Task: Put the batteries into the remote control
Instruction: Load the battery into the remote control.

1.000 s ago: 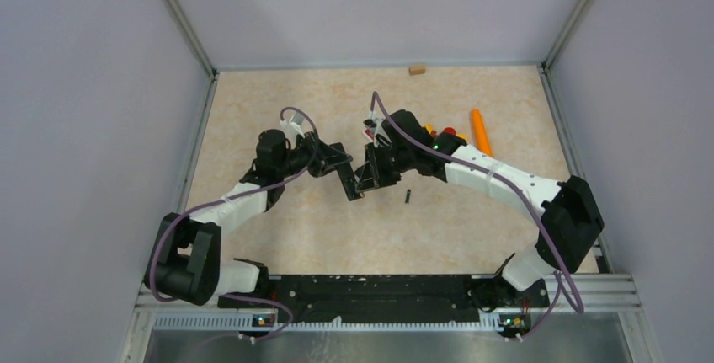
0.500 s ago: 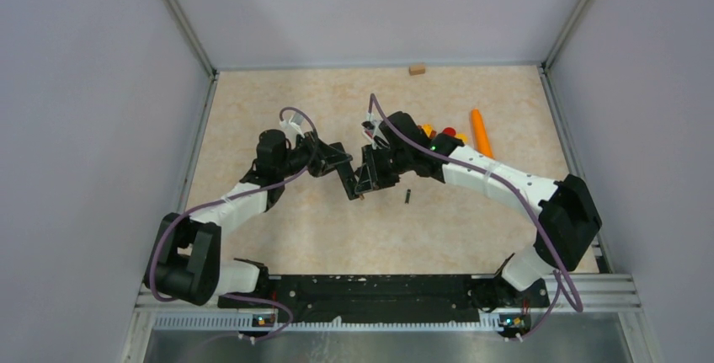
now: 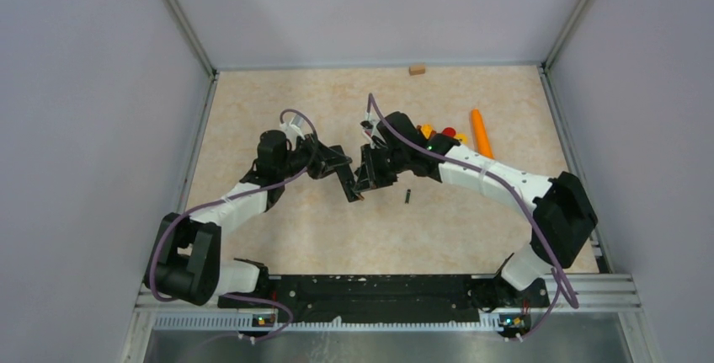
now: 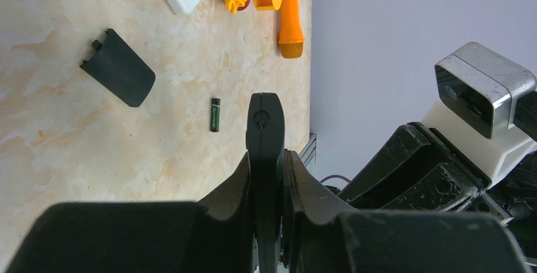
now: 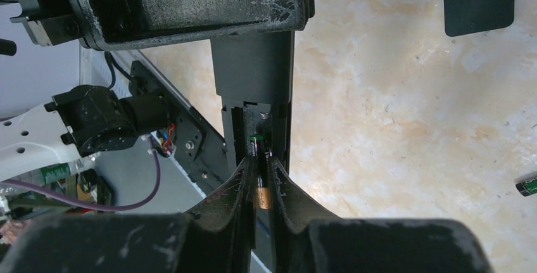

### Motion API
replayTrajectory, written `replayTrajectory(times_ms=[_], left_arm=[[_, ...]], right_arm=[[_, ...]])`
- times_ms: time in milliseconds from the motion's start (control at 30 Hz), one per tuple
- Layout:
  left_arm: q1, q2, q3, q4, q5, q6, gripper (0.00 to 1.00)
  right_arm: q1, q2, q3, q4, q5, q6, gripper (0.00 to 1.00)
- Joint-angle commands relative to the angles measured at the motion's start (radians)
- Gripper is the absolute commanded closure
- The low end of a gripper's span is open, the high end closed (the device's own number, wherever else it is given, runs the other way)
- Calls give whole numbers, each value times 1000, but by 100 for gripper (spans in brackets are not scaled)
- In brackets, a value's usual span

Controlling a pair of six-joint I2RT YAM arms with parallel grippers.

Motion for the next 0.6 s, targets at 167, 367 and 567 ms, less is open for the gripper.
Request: replayTrajectory(times_ms=[167,367,567], left_arm=[[-4,-19,53,-33,-4,-6,100],[-4,-21,60,-47,-5,-19,100],[-4,-23,62,-57,1,-27,100]], right_arm=[[24,20,61,10,39,-26,82],[38,28,62,-12,97,-35,86],[40,14,35,34,154,13,90]])
